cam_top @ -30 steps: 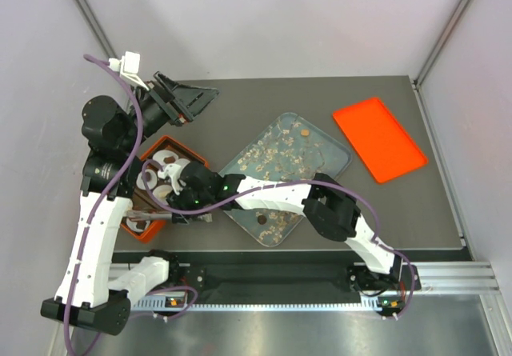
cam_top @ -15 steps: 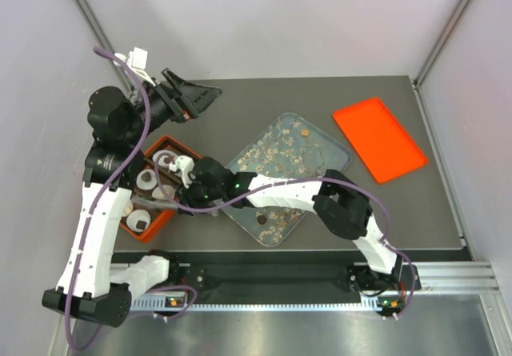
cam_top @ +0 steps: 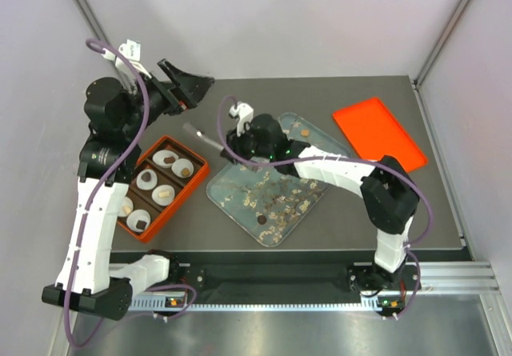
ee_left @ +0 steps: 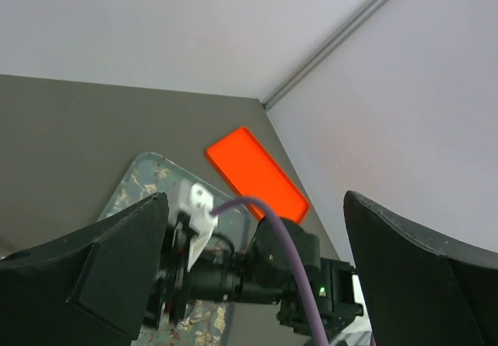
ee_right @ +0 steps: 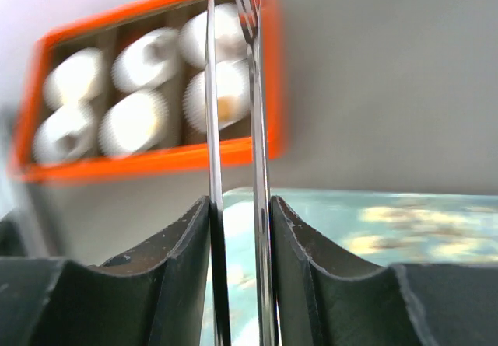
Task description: Pack the chocolate
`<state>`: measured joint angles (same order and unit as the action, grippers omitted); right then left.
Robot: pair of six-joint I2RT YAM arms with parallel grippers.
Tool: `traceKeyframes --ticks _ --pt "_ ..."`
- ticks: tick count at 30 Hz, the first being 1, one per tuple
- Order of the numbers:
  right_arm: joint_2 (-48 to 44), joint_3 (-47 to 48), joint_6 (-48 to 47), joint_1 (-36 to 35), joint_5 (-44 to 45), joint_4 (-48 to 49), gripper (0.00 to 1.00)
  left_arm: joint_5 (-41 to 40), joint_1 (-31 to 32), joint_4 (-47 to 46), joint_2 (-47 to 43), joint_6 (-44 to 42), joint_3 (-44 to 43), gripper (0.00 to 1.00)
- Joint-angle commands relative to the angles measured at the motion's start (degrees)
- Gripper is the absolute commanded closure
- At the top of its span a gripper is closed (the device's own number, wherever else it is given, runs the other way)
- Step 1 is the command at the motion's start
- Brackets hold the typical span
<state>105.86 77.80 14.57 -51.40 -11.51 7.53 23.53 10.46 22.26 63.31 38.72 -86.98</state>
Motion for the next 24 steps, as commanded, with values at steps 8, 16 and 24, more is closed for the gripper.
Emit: traceKeyframes --ticks 8,16,24 --pt "22.2 31.0 2.2 6.3 27.4 -3.7 0.63 -10.9 0.1 -0.7 -1.2 -2.0 2.0 0.01" --pt "37.4 46.5 12.1 6.9 38.1 -3.7 0.58 -14.7 0.1 -2.5 -1.7 -2.5 4.8 0.01" --pt "45.6 54.3 16.6 7.4 39.0 -1.8 0.51 -17.2 0.1 -3.5 -1.4 -3.6 4.4 0.01"
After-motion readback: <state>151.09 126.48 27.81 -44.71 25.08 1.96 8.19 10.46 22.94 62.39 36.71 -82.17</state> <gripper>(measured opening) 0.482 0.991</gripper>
